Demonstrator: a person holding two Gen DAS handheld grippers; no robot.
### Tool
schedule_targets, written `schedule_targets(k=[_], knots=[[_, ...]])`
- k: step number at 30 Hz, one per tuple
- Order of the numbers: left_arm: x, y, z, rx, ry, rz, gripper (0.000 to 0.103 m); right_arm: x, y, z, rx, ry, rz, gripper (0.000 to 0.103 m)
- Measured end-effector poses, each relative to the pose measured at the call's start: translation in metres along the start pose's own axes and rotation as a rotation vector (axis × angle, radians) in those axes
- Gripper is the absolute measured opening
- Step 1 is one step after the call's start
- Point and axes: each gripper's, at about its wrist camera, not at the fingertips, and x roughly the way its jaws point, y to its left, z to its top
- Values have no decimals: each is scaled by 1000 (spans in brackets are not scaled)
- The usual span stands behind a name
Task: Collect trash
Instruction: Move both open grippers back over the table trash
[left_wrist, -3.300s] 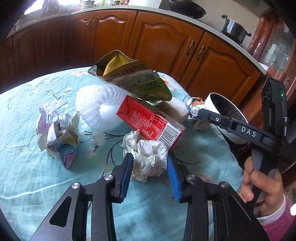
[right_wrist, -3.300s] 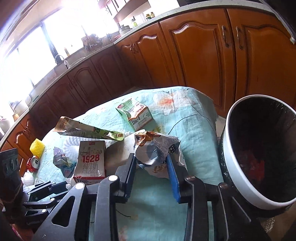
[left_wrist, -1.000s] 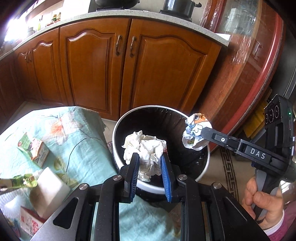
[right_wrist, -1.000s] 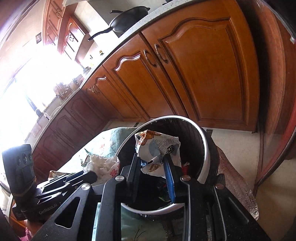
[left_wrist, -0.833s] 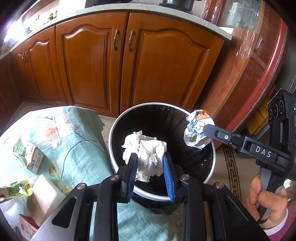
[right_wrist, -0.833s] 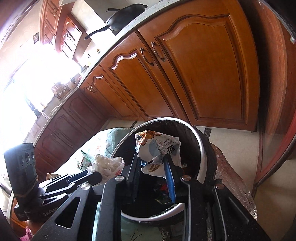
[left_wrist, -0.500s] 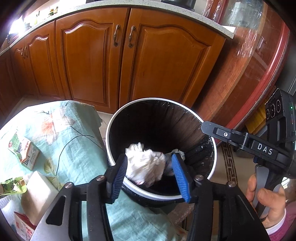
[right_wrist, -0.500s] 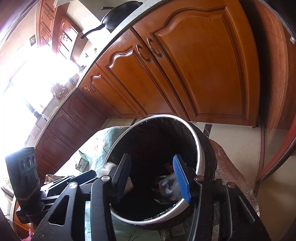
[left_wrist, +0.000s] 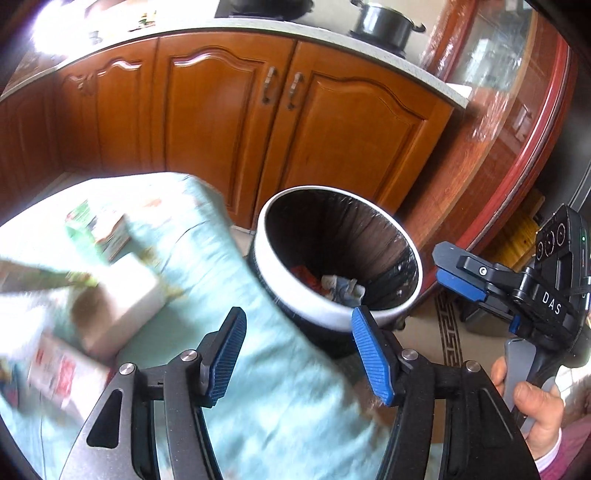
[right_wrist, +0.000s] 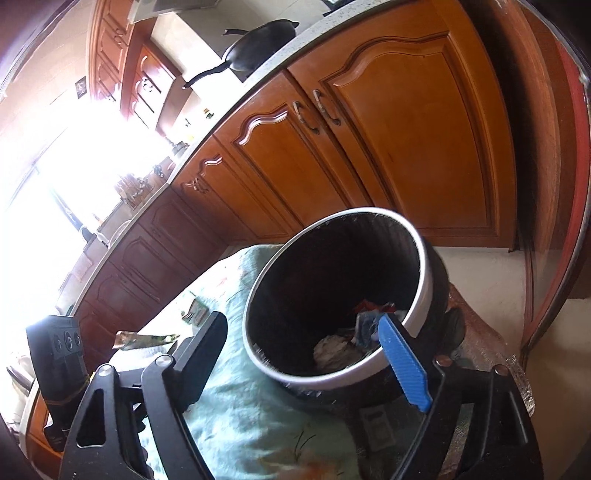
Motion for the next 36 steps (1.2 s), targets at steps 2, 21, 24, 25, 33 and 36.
schedule_targets(k=[2,21,24,25,33,36], knots=[[-14,7,-13,-17,-14,14,59,-2,9,-9,-13,3,5,87],[-144,93,-104,-209,-86,193,63,24,98,-85,-179,166,114,97],[-159,105,-109,-238,-101,222,66,31,112,-91,-220,195,130,97],[-163,109,-110,-245,-105,230,67,33,118,-94,-238,202,134,97],[-184,139,-113,-296,-126,294,68,53,162,-105,-408,269,180,97],[-184,148,-109,-303,-119,307,70,61,177,-108,-475,289,194,97]])
